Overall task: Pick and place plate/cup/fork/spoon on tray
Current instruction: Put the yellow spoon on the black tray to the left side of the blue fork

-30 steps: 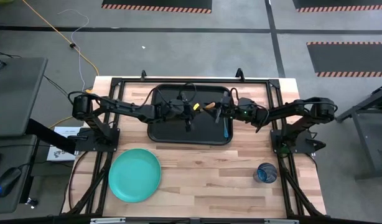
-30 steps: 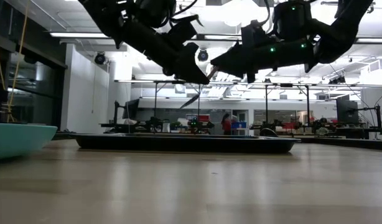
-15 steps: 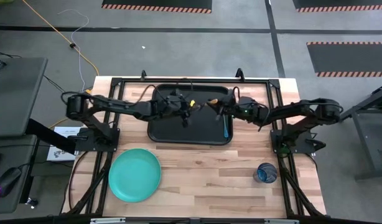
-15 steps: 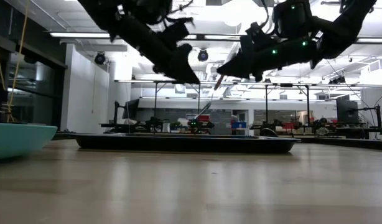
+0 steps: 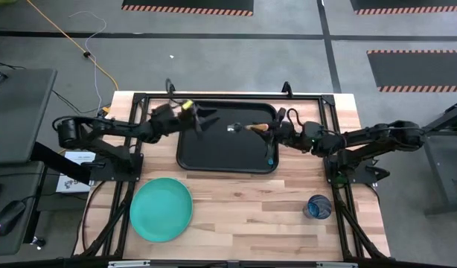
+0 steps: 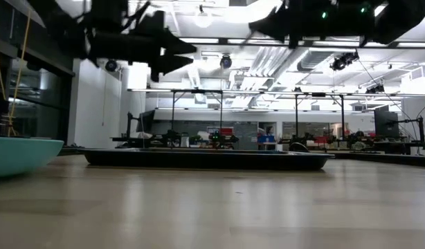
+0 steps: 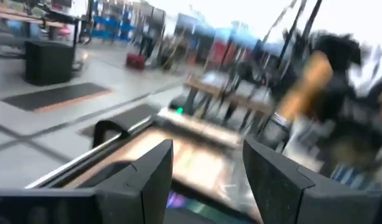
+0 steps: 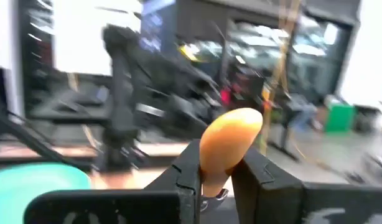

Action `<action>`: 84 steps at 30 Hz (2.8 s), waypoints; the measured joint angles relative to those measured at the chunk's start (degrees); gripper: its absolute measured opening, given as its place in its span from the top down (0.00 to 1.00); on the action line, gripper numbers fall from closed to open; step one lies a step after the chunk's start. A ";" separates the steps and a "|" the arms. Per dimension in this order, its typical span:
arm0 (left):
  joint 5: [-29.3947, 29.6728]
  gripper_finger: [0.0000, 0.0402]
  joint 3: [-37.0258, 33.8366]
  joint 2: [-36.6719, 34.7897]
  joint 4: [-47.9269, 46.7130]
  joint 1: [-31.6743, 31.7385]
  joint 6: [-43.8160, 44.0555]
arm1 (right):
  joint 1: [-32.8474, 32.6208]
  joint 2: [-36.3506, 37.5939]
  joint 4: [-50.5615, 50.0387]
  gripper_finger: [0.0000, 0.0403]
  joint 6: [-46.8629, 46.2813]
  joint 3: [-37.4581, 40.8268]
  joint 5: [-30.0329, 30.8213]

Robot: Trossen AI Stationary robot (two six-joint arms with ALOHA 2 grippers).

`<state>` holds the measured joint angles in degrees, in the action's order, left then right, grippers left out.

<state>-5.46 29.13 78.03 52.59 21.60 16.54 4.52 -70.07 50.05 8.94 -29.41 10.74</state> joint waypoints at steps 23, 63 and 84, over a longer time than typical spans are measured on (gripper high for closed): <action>-11.00 0.54 0.92 2.74 10.58 -4.33 23.82 | -1.19 -0.51 2.56 0.91 9.13 -6.23 -6.98; -3.01 0.98 0.96 2.86 8.85 -8.85 16.04 | -0.01 -4.55 7.77 0.94 8.85 -6.21 -12.11; 9.10 1.00 3.72 -16.86 -40.57 -1.22 -2.55 | 0.81 13.86 -43.68 0.43 -4.97 -6.21 12.62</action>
<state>3.64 32.84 61.17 12.02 20.38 13.98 5.33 -56.22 6.37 3.97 -35.62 23.36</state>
